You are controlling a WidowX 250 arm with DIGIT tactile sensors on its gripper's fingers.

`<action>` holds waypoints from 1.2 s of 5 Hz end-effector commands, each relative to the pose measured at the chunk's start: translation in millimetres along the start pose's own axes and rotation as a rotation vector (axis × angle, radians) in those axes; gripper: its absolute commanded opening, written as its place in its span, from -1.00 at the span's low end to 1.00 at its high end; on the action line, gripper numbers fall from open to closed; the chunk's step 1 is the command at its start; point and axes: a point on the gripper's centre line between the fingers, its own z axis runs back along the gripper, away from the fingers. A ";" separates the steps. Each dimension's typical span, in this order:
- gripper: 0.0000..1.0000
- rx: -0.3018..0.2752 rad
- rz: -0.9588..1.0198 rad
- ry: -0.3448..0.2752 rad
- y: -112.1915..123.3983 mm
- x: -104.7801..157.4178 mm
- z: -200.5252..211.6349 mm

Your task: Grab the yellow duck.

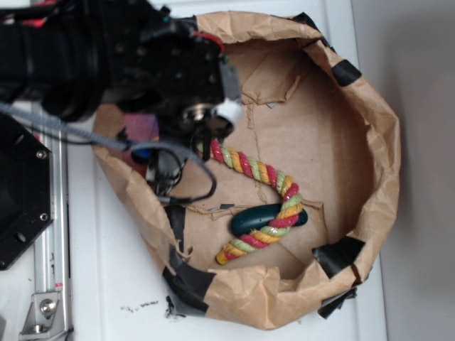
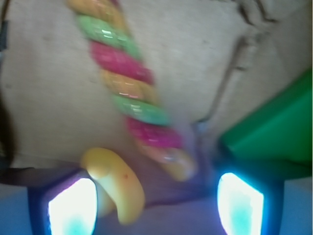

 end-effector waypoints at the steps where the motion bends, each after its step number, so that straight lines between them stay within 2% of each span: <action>1: 1.00 0.000 -0.061 -0.030 -21.8 9.2 1.6; 2: 1.00 0.008 -0.048 -0.018 -15.7 10.1 -3.8; 3: -0.70 -0.019 -0.035 -0.026 -9.6 11.0 -5.5; 4: -1.00 -0.034 -0.018 -0.032 -8.0 12.0 -4.0; 5: -1.00 -0.026 -0.002 -0.035 -3.0 13.2 -1.8; 6: -1.00 -0.004 0.039 -0.075 8.9 14.7 20.8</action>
